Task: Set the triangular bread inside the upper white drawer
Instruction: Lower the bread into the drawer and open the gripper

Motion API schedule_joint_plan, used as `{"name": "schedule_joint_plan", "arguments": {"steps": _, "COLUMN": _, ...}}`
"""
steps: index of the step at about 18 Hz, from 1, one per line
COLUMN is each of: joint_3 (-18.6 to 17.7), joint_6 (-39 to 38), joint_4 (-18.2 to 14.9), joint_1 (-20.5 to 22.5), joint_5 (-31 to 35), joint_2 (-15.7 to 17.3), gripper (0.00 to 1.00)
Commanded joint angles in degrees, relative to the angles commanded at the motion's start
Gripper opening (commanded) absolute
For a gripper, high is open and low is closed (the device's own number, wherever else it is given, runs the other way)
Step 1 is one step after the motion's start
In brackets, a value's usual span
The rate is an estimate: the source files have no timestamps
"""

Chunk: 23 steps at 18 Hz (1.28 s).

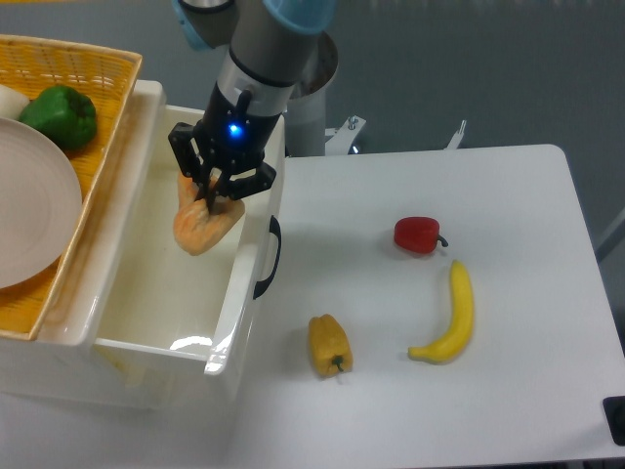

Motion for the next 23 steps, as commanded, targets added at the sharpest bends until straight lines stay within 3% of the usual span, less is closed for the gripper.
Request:
{"name": "schedule_joint_plan", "arguments": {"steps": 1, "joint_3": 0.0, "joint_6": 0.2, "joint_4": 0.1, "joint_1": -0.1, "joint_5": 0.1, "joint_2": -0.3, "gripper": 0.09}}
{"name": "schedule_joint_plan", "arguments": {"steps": 2, "joint_3": 0.0, "joint_6": 0.4, "joint_4": 0.3, "joint_1": -0.2, "joint_5": 0.1, "joint_2": -0.4, "gripper": 0.35}}
{"name": "schedule_joint_plan", "arguments": {"steps": 4, "joint_3": 0.0, "joint_6": 0.4, "joint_4": 0.3, "joint_1": -0.2, "joint_5": 0.0, "joint_2": -0.4, "gripper": 0.49}}
{"name": "schedule_joint_plan", "arguments": {"steps": 7, "joint_3": 0.0, "joint_6": 0.4, "joint_4": 0.5, "joint_1": -0.4, "joint_5": 0.0, "joint_2": -0.4, "gripper": 0.49}}
{"name": "schedule_joint_plan", "arguments": {"steps": 9, "joint_3": 0.0, "joint_6": 0.4, "joint_4": 0.6, "joint_1": -0.4, "joint_5": 0.0, "joint_2": -0.5, "gripper": 0.58}}
{"name": "schedule_joint_plan", "arguments": {"steps": 12, "joint_3": 0.2, "joint_6": 0.4, "joint_4": 0.6, "joint_1": -0.4, "joint_5": 0.0, "joint_2": -0.5, "gripper": 0.61}}
{"name": "schedule_joint_plan", "arguments": {"steps": 23, "joint_3": 0.6, "joint_6": 0.4, "joint_4": 1.1, "joint_1": -0.4, "joint_5": 0.0, "joint_2": -0.4, "gripper": 0.61}}
